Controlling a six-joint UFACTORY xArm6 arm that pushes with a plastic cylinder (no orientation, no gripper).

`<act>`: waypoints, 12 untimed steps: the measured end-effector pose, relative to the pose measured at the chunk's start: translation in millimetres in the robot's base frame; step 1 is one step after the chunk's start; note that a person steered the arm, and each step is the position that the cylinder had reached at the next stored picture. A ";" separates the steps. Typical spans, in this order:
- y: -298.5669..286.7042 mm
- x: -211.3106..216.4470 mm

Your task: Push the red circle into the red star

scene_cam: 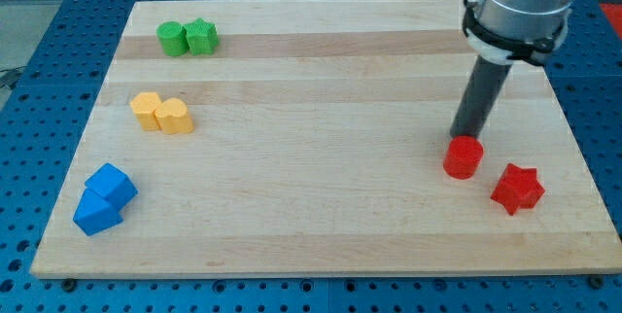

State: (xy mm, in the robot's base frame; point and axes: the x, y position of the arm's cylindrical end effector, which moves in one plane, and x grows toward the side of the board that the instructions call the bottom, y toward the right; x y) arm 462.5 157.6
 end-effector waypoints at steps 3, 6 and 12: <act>-18.5 35.2; 12.0 36.3; -74.9 4.5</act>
State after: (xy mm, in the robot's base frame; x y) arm 467.0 82.7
